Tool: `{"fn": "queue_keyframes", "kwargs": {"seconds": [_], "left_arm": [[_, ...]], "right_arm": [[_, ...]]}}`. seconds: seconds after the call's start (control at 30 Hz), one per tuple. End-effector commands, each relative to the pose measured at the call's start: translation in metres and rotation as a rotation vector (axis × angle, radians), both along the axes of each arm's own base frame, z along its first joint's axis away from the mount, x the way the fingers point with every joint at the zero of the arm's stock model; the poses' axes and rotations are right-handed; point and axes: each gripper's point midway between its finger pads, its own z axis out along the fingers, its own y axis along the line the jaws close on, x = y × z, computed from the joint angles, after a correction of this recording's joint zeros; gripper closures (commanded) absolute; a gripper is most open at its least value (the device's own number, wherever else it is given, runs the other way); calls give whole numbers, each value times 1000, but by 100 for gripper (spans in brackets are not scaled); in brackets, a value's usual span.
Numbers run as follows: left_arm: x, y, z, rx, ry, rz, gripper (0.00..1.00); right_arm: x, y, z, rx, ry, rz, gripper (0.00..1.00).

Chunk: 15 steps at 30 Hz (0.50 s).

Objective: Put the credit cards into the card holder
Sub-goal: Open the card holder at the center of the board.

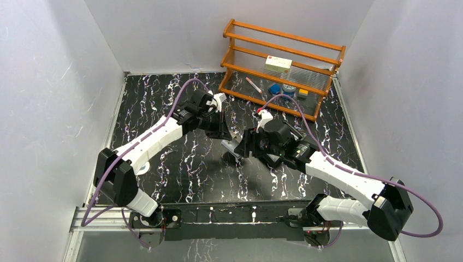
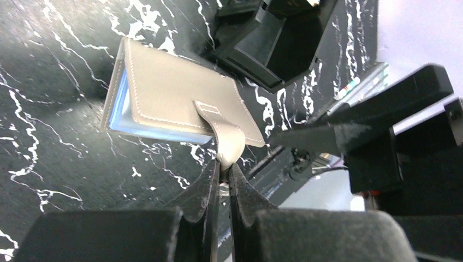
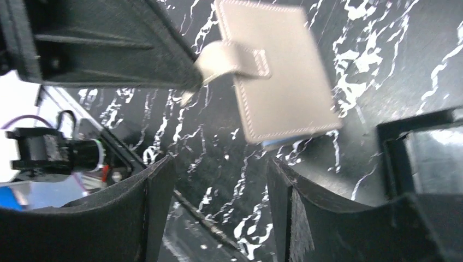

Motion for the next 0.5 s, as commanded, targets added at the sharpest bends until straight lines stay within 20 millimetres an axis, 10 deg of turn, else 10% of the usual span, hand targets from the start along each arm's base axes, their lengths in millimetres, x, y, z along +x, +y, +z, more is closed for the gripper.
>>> {"fn": "queue_keyframes", "kwargs": {"seconds": [0.0,0.23,0.47], "left_arm": [[-34,1,37,-115,36,-58,100],[-52,0,52,-168,85,-99,100],[-50,5,66,-180,44,-58,81]], "right_arm": [[20,0,19,-117,-388,161,30],[21,25,16,-151,-555,227,33],[20,35,29,16,-439,104,100]]}}
